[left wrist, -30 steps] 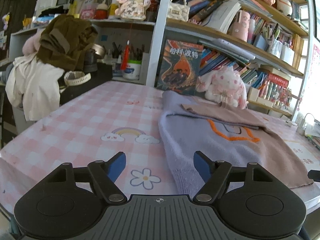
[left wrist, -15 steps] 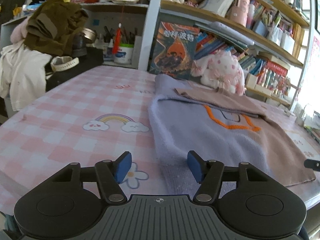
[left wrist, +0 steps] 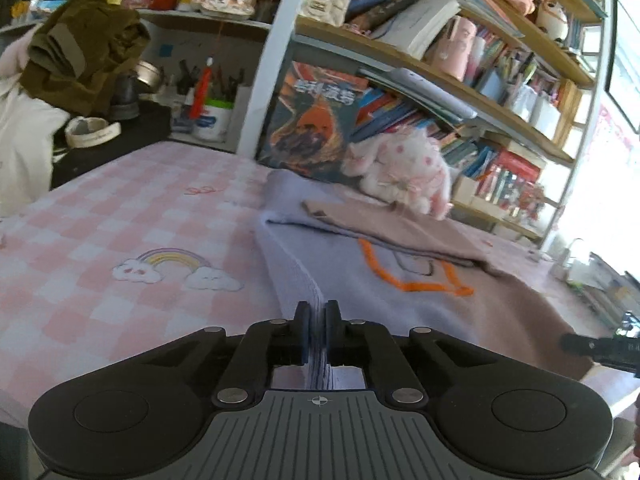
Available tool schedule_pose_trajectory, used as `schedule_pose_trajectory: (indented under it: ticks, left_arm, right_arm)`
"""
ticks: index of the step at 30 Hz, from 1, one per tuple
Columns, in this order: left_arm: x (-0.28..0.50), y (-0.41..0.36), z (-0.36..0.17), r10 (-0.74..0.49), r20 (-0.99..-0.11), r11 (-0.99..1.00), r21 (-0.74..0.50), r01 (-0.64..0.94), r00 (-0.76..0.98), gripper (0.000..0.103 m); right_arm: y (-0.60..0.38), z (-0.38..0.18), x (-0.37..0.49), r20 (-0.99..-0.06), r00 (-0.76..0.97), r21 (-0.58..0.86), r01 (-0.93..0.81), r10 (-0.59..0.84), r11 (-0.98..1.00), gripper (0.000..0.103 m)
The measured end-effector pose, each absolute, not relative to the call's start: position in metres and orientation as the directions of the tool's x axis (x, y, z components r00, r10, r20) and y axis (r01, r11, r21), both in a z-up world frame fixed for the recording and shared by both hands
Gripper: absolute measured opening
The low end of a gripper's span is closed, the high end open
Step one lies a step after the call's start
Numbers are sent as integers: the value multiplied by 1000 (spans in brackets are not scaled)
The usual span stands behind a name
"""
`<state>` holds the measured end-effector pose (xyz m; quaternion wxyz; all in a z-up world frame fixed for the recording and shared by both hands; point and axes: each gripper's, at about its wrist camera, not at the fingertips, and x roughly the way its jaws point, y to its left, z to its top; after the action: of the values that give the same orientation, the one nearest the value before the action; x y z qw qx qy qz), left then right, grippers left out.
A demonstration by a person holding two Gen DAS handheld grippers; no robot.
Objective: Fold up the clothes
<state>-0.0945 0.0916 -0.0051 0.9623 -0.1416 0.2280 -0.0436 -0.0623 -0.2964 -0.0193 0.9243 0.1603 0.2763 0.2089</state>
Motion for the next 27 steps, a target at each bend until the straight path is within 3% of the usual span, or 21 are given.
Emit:
schedule_pose_trajectory:
  ticks: [10, 16, 20, 27]
  left_arm:
    - [-93, 112, -19, -191, -491, 916, -400, -25, 850, 15]
    - [-87, 114, -24, -187, -504, 917, -397, -34, 843, 16]
    - [-87, 114, -26, -198, -492, 919, -394, -14, 848, 6]
    - [-111, 126, -27, -284, -462, 873, -487, 28, 840, 4]
  right_arm:
    - [-303, -26, -54, -481, 720, 485, -259, 501, 836, 20]
    - [-302, -33, -48, -468, 714, 516, -258, 521, 817, 23]
    - [-304, -34, -47, -476, 707, 509, -263, 522, 820, 12]
    - [-322, -38, -68, -466, 684, 563, -261, 562, 784, 11]
